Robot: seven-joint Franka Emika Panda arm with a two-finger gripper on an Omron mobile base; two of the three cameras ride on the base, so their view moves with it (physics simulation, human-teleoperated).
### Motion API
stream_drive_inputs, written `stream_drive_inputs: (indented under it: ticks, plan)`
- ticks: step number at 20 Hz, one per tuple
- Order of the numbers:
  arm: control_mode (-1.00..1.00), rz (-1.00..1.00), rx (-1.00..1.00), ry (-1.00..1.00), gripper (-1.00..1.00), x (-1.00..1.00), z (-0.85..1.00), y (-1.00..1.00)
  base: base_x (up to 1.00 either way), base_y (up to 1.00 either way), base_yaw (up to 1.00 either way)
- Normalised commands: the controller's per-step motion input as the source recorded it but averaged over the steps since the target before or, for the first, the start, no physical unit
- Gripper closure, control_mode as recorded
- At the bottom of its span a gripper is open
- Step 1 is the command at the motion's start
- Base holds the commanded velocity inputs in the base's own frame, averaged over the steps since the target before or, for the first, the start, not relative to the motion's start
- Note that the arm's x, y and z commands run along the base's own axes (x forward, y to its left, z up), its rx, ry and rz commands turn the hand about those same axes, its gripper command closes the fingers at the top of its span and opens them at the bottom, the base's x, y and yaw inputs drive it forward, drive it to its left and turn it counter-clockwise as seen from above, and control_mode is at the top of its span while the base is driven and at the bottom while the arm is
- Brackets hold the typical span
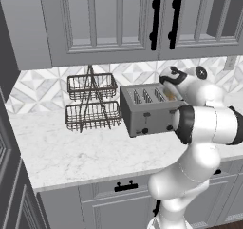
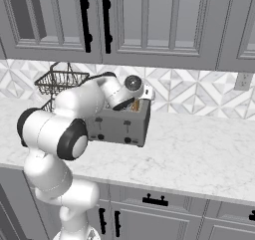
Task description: Start the toaster. Once the lever pops up, take the bread to the plate on the dining counter.
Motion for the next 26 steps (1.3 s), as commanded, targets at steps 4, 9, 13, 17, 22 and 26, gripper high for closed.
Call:
stream_drive_inputs:
  ticks: [4,9,13,17,22,26]
  plan:
    - [-1.00,0.00,0.01,-0.20,1.00,-0.42,0.30,0.00,0.00,0.00,0.00]
    - [-1.00,0.00,0.01,-0.16,1.00,-0.32,0.36,0.00,0.00,0.00,0.00]
    - [-1.00,0.00,0.05,-0.04,1.00,-0.15,0.51,0.00,0.00,0.00,0.00]
    - [-1.00,0.00,0.05,0.00,1.00,-0.36,0.49,0.00,0.00,0.00,0.00]
    - [-1.00,0.00,0.07,0.00,1.00,-0.76,0.25,0.01,0.00,0.00,0.00]
    - [-1.00,0.00,0.10,0.00,1.00,-0.77,0.44,0.00,0.00,0.00,0.00]
